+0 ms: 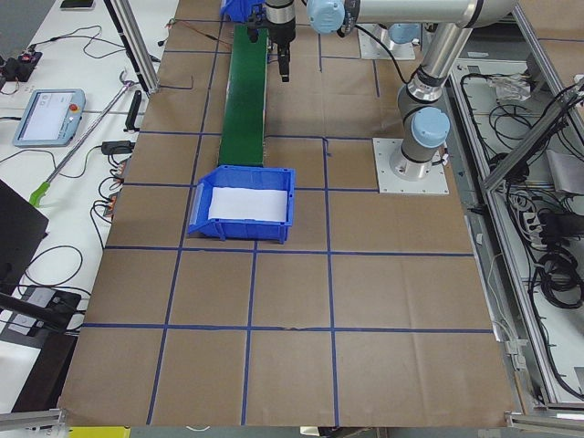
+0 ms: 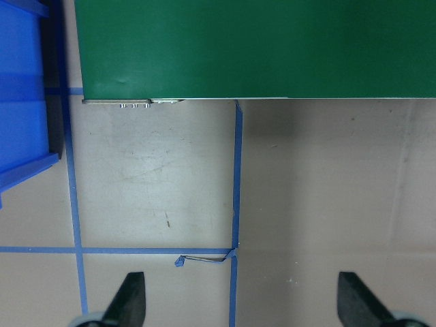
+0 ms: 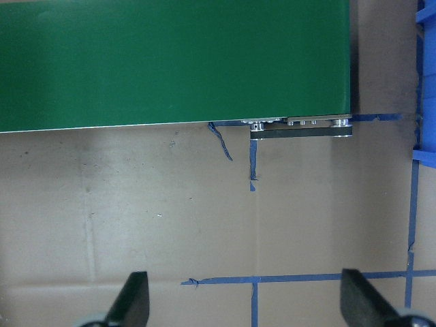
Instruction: Transport two buttons from left to right
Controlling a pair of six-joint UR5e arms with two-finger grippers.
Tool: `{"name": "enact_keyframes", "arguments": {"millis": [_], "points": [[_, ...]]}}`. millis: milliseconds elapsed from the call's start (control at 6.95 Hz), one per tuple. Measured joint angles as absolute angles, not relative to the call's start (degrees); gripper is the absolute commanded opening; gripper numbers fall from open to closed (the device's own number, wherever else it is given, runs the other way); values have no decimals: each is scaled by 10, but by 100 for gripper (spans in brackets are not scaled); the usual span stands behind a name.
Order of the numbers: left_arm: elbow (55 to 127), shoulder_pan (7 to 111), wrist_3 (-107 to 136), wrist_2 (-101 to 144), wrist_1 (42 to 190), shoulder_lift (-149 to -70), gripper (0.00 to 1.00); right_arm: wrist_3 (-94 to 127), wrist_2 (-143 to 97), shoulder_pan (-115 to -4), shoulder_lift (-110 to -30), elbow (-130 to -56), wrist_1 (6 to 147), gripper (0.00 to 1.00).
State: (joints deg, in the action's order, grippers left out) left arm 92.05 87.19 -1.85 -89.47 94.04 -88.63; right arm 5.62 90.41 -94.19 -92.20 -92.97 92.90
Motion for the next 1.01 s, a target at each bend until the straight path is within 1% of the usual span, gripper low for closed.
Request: {"name": "enact_keyframes", "arguments": {"millis": [1007], "points": [[921, 872, -18, -895, 940, -887, 100, 56, 905, -941, -925, -919, 922, 100]]}}
